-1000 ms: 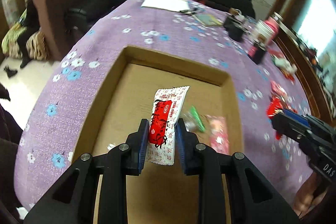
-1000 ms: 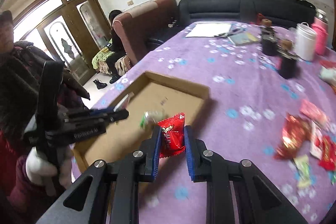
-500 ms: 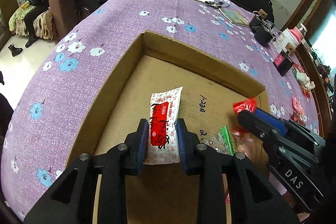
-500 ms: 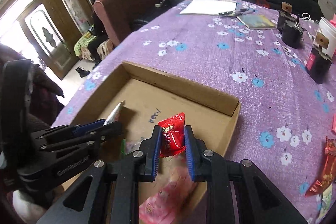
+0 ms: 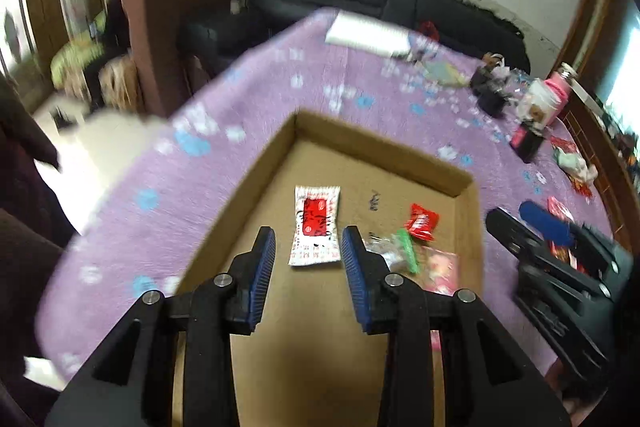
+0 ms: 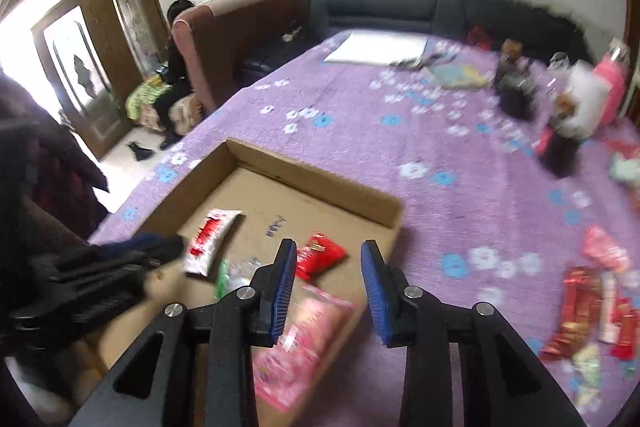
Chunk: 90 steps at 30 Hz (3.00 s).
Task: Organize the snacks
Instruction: 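Carry both packets over the tray and open both tools to drop them, then move the right tool to the brown-red packet and grasp it, then grasp the red foil packet with left tool while right grasps green-wrapped candy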
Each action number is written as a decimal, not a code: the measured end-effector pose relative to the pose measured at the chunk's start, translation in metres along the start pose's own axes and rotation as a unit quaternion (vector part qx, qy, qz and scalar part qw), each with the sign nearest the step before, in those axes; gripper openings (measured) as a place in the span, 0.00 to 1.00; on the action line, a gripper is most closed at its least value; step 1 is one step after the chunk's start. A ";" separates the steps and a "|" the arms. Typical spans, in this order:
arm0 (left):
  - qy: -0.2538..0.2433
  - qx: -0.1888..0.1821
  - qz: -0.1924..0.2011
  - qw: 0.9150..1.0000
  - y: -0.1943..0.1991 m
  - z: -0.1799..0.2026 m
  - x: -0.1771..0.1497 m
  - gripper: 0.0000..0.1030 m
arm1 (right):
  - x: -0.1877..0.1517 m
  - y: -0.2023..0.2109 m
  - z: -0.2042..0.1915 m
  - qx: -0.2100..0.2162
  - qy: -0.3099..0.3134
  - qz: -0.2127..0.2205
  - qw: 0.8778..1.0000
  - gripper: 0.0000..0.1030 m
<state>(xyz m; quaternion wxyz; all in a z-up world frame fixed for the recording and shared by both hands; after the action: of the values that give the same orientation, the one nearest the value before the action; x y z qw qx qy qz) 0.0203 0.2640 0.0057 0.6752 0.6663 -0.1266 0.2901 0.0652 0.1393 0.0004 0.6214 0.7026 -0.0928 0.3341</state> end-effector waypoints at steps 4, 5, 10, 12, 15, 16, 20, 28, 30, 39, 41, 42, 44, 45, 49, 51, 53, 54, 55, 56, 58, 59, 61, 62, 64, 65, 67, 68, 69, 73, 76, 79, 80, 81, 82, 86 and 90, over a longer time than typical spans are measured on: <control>-0.039 0.058 0.078 0.994 0.052 0.014 -0.002 0.76 | -0.002 0.024 0.011 -0.087 0.016 0.036 0.995 0.55; -0.047 0.078 0.099 0.991 0.064 0.017 -0.001 0.77 | -0.002 0.028 0.011 -0.099 0.021 0.041 0.994 0.55; -0.059 0.122 0.128 0.982 0.088 0.021 0.000 0.77 | -0.005 0.039 0.010 -0.140 0.050 0.057 0.987 0.59; -0.055 0.120 0.116 0.985 0.084 0.020 -0.003 0.77 | -0.008 0.045 0.011 -0.137 0.049 0.063 0.987 0.60; -0.050 0.120 0.104 0.986 0.080 0.019 -0.011 0.77 | -0.013 0.057 0.015 -0.140 0.048 0.070 0.986 0.61; -0.048 0.125 0.103 0.986 0.082 0.021 -0.016 0.77 | -0.014 0.063 0.016 -0.147 0.050 0.075 0.985 0.61; -0.049 0.152 0.107 0.981 0.080 0.019 -0.022 0.77 | -0.018 0.085 0.017 -0.194 0.059 0.102 0.974 0.73; -0.036 0.047 0.063 0.996 0.064 0.036 -0.046 0.77 | -0.034 0.061 0.073 -0.189 0.042 0.049 0.980 0.78; -0.032 0.015 0.055 0.998 0.061 0.044 -0.055 0.77 | -0.042 0.061 0.120 -0.148 -0.019 0.036 0.988 0.78; -0.047 -0.067 0.024 0.996 0.049 0.092 -0.074 0.77 | -0.077 0.051 0.244 -0.050 -0.172 0.010 0.984 0.39; -0.051 -0.067 0.024 0.996 0.050 0.096 -0.076 0.77 | -0.074 0.039 0.237 -0.041 -0.167 0.000 0.985 0.40; -0.051 -0.067 0.022 0.996 0.049 0.096 -0.077 0.77 | -0.071 0.029 0.232 -0.038 -0.161 -0.009 0.986 0.40; -0.050 -0.064 0.013 0.997 0.046 0.095 -0.077 0.77 | -0.067 0.014 0.220 -0.029 -0.153 -0.019 0.988 0.40; -0.047 -0.065 0.010 0.997 0.046 0.094 -0.077 0.77 | -0.067 0.006 0.215 -0.025 -0.150 -0.024 0.988 0.40; -0.038 -0.059 0.012 0.997 0.047 0.085 -0.077 0.77 | -0.074 -0.019 0.194 -0.001 -0.143 -0.057 0.988 0.27; -0.035 -0.062 0.010 0.997 0.045 0.084 -0.078 0.77 | -0.079 -0.019 0.180 0.019 -0.139 -0.061 0.988 0.27; -0.035 -0.067 0.006 0.997 0.043 0.087 -0.079 0.77 | -0.085 -0.016 0.166 0.047 -0.133 -0.070 0.987 0.27; -0.036 -0.069 0.005 0.997 0.042 0.089 -0.079 0.77 | -0.090 -0.014 0.157 0.066 -0.133 -0.079 0.986 0.27; -0.038 -0.073 0.003 0.997 0.042 0.092 -0.080 0.77 | -0.095 -0.013 0.148 0.084 -0.132 -0.088 0.984 0.27; -0.040 -0.076 0.001 0.996 0.042 0.095 -0.081 0.77 | -0.099 -0.010 0.140 0.103 -0.129 -0.093 0.982 0.27; -0.041 -0.085 -0.005 0.996 0.042 0.098 -0.083 0.77 | -0.104 -0.001 0.124 0.151 -0.124 -0.095 0.976 0.30; -0.040 -0.090 -0.009 0.995 0.042 0.099 -0.085 0.77 | -0.103 0.005 0.125 0.157 -0.129 -0.086 0.975 0.30; -0.041 -0.094 -0.013 0.995 0.042 0.101 -0.087 0.77 | -0.098 0.028 0.138 0.157 -0.139 -0.047 0.977 0.31; -0.042 -0.097 -0.015 0.994 0.042 0.103 -0.088 0.77 | -0.096 0.038 0.147 0.150 -0.144 -0.029 0.978 0.36; -0.049 -0.103 -0.020 0.993 0.040 0.110 -0.090 0.77 | -0.096 0.059 0.174 0.125 -0.159 0.007 0.979 0.43; -0.054 -0.108 -0.024 0.992 0.038 0.116 -0.092 0.77 | -0.099 0.066 0.186 0.114 -0.167 0.017 0.979 0.43; -0.064 -0.128 -0.039 0.989 0.033 0.132 -0.095 0.77 | -0.105 0.072 0.208 0.105 -0.183 0.025 0.977 0.43; -0.068 -0.141 -0.051 0.986 0.029 0.142 -0.098 0.77 | -0.109 0.071 0.216 0.104 -0.192 0.023 0.976 0.43; -0.073 -0.153 -0.062 0.984 0.026 0.153 -0.100 0.77 | -0.117 0.069 0.225 0.100 -0.202 0.018 0.974 0.43; -0.096 -0.167 -0.087 0.977 0.011 0.185 -0.107 0.77 | -0.131 0.052 0.238 0.083 -0.208 -0.003 0.975 0.44; -0.107 -0.158 -0.094 0.977 -0.005 0.204 -0.103 0.77 | -0.133 0.040 0.238 0.061 -0.188 -0.010 0.980 0.44; -0.108 -0.149 -0.102 0.978 -0.022 0.216 -0.098 0.77 | -0.132 0.028 0.230 0.039 -0.159 -0.017 0.986 0.44; -0.108 -0.144 -0.102 0.978 -0.027 0.218 -0.095 0.77 | -0.133 0.026 0.228 0.035 -0.151 -0.019 0.988 0.44; -0.109 -0.137 -0.101 0.979 -0.032 0.222 -0.093 0.77 | -0.133 0.023 0.226 0.032 -0.144 -0.020 0.989 0.44; -0.113 -0.129 -0.099 0.980 -0.037 0.224 -0.091 0.77 | -0.134 0.019 0.224 0.028 -0.137 -0.022 0.990 0.44; -0.130 -0.105 -0.101 0.981 -0.053 0.231 -0.091 0.77 | -0.136 0.014 0.223 0.010 -0.124 -0.023 0.992 0.41; -0.145 -0.083 -0.089 0.982 -0.059 0.236 -0.091 0.76 | -0.137 0.013 0.227 0.009 -0.131 -0.021 0.991 0.27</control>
<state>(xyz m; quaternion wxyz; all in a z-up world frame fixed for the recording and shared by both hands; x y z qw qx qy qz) 0.0312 0.0174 -0.0752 0.7258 0.6514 -0.1874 0.1173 0.0343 -0.1148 -0.0701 0.6044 0.7475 -0.1557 0.2274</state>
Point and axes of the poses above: each gripper's, at about its wrist camera, not at the fingertips, and y roughly against the way its jaws point, z to its right, x to its top, the point moved 10 cm from there along -y, roughly the way its jaws point, and after that the axes turned 8 degrees about -z, right-handed, at the moved point
